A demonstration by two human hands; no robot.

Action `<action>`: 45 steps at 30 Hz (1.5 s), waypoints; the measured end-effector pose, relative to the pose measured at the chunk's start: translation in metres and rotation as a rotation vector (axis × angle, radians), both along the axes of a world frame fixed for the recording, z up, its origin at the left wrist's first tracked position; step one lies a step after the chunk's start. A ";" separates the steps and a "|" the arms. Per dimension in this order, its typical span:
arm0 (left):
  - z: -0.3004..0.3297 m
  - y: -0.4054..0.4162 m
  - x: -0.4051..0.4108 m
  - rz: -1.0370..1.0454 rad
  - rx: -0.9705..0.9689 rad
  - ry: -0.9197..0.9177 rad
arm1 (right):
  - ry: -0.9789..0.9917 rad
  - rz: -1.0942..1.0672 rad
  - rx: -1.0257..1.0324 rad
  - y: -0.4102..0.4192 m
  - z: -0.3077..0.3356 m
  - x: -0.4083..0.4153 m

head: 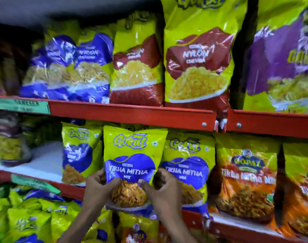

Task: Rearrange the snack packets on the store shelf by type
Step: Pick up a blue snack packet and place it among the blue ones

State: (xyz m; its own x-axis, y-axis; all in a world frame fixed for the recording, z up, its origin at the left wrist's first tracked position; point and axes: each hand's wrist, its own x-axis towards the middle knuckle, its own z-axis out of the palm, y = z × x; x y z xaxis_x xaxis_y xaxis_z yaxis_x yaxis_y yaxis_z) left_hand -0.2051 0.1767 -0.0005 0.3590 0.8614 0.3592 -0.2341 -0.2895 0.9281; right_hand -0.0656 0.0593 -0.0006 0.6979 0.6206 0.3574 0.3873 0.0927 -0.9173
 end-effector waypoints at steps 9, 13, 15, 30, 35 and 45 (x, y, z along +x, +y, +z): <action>-0.002 0.072 0.030 0.029 -0.055 0.128 | -0.064 -0.152 -0.144 0.075 -0.004 0.010; -0.015 0.076 0.022 0.060 -0.002 0.192 | -0.113 -0.154 -0.168 0.065 -0.017 0.010; -0.005 0.070 0.015 0.179 0.183 0.244 | -0.169 -0.167 -0.089 0.052 -0.011 0.003; 0.096 0.108 0.051 0.389 1.026 0.664 | -1.104 -0.435 -0.545 0.070 0.113 0.024; 0.090 0.101 0.053 0.450 1.052 0.530 | -1.095 -0.556 -0.363 0.075 0.103 0.026; -0.008 0.085 0.046 0.355 1.144 0.700 | -1.166 -0.325 -0.407 0.085 0.006 0.019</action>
